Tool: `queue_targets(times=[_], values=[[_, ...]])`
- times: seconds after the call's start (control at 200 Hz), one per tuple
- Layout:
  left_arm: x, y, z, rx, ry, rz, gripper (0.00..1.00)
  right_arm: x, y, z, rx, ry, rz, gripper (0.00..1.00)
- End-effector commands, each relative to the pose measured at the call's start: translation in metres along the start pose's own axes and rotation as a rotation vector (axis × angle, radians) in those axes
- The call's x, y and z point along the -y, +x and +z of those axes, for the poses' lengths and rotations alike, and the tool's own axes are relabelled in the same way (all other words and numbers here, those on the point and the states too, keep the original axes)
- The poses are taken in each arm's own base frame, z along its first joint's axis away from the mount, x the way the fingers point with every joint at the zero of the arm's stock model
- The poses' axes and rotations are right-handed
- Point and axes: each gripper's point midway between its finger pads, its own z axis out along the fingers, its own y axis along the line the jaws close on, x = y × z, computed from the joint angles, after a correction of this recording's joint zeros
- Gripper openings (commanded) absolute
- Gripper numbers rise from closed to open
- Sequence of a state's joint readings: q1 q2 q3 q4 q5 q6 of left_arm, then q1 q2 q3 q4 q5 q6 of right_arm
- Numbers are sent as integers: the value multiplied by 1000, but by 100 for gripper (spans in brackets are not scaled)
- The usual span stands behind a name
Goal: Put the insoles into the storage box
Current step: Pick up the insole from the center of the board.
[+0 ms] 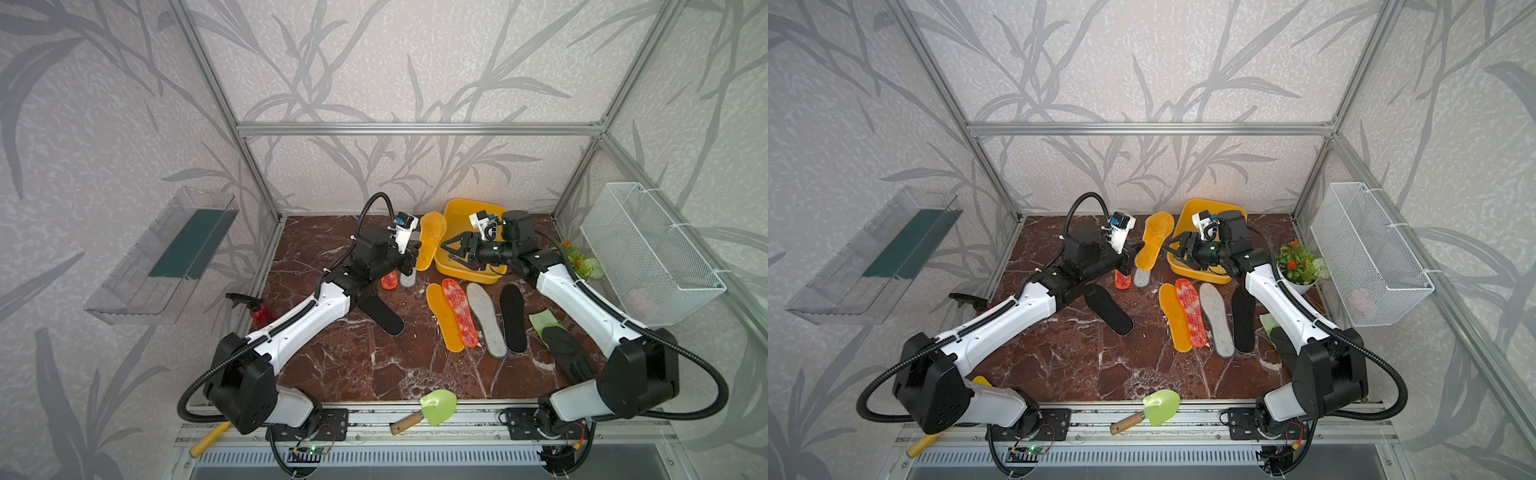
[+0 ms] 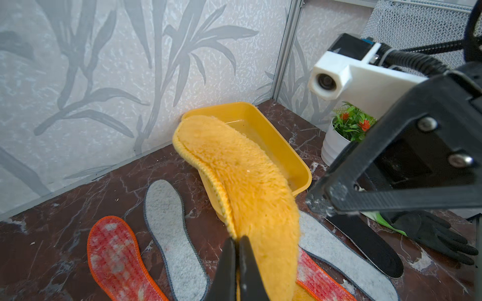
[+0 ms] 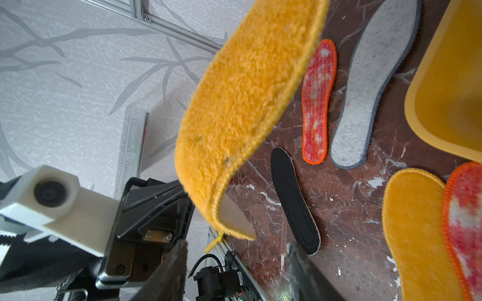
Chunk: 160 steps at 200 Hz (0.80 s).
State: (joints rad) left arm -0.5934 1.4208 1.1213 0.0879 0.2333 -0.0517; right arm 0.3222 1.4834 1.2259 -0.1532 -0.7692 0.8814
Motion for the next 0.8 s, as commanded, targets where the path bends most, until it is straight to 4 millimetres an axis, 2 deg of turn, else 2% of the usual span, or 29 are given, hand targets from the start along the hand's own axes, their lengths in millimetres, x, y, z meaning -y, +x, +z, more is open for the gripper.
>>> queue_targets(times=[0.0, 0.19, 0.445, 0.61, 0.795], values=[[8, -16, -5, 70, 0, 42, 0, -13, -12, 6, 11, -66, 7, 56], [15, -18, -2, 72, 5, 60, 0, -12, -23, 14, 18, -81, 20, 52], [16, -10, -3, 53, -7, 51, 0, -20, -37, 18, 37, -111, 14, 30], [17, -7, -1, 49, -6, 51, 0, -21, -36, 23, 16, -145, 35, 30], [17, -7, -2, 55, -9, 71, 0, -19, -35, 23, 13, -161, 58, 35]])
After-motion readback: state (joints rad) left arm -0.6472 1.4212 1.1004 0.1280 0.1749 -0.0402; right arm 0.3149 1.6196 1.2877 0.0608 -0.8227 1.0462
